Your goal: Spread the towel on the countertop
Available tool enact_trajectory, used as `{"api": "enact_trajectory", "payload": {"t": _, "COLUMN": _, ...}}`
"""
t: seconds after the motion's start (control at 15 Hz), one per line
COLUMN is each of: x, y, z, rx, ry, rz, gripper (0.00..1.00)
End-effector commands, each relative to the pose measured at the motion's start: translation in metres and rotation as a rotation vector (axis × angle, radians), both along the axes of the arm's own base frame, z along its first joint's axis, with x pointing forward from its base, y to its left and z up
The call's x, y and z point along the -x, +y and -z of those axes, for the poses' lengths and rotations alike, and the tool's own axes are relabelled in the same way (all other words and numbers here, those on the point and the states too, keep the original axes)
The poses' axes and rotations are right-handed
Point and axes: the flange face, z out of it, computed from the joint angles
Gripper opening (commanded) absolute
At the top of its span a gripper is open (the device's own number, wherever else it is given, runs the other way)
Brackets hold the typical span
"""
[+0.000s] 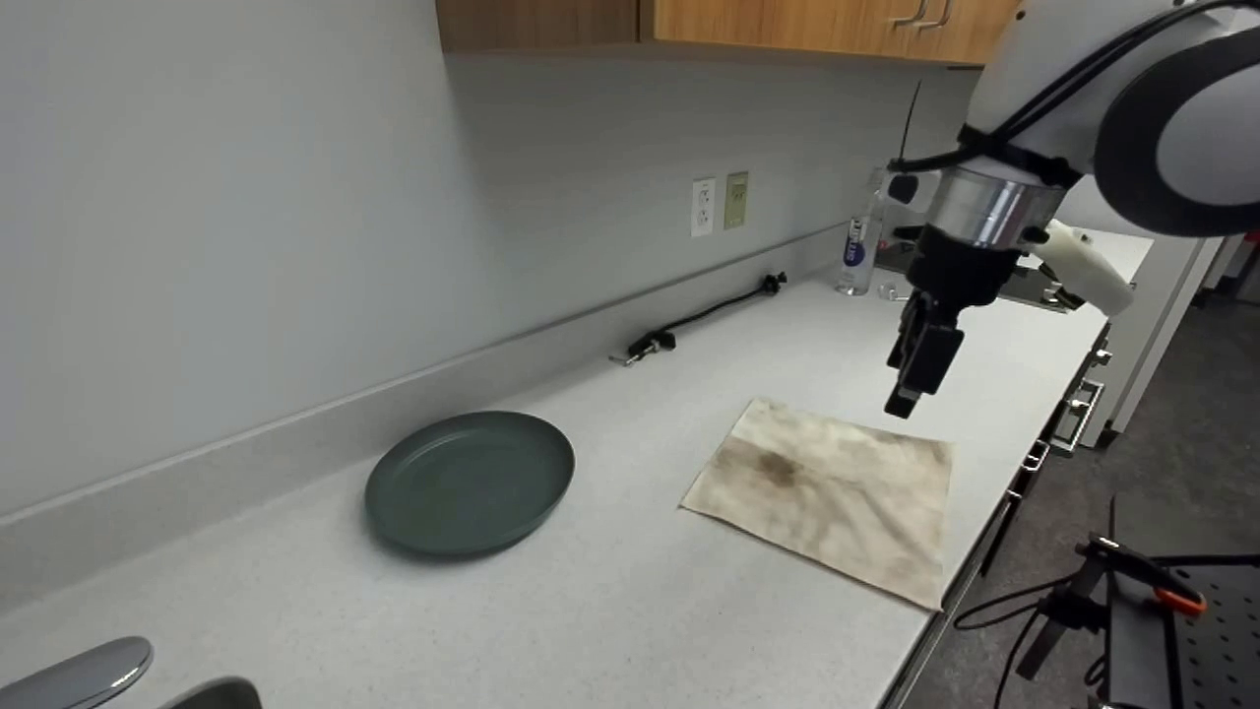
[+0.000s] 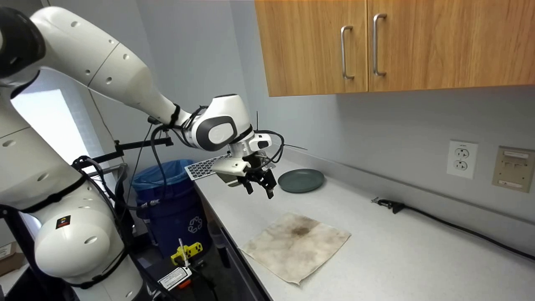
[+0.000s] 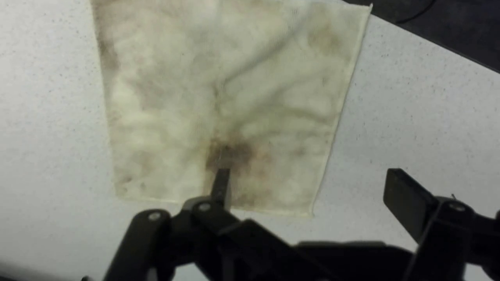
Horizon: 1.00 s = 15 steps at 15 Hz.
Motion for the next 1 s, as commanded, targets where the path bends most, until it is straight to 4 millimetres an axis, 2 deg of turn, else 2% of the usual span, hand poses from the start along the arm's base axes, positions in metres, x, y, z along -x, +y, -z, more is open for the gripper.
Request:
{"api": "enact_trajectory", "payload": {"t": 0.0, "x": 0.021, "y": 0.003, "z": -0.043, "rx": -0.008, "ry": -0.083, "rz": 0.038, "gripper": 1.00}}
{"api": "enact_trajectory", "payload": {"t": 0.2, "x": 0.027, "y": 0.003, "z": -0.063, "rx": -0.006, "ry": -0.141, "rz": 0.066, "gripper": 1.00}}
{"api": "enact_trajectory", "payload": {"t": 0.4, "x": 0.032, "y": 0.004, "z": -0.075, "rx": -0.020, "ry": -0.164, "rz": 0.096, "gripper": 1.00}}
{"api": "enact_trajectory", "payload": {"t": 0.47, "x": 0.034, "y": 0.005, "z": -0.077, "rx": -0.029, "ry": -0.170, "rz": 0.109, "gripper": 1.00}}
{"api": "enact_trajectory", "payload": {"t": 0.53, "x": 0.021, "y": 0.001, "z": -0.070, "rx": -0.018, "ry": -0.165, "rz": 0.086, "gripper": 1.00}}
{"api": "enact_trajectory", "payload": {"t": 0.93, "x": 0.025, "y": 0.002, "z": -0.074, "rx": -0.022, "ry": -0.176, "rz": 0.098, "gripper": 1.00}}
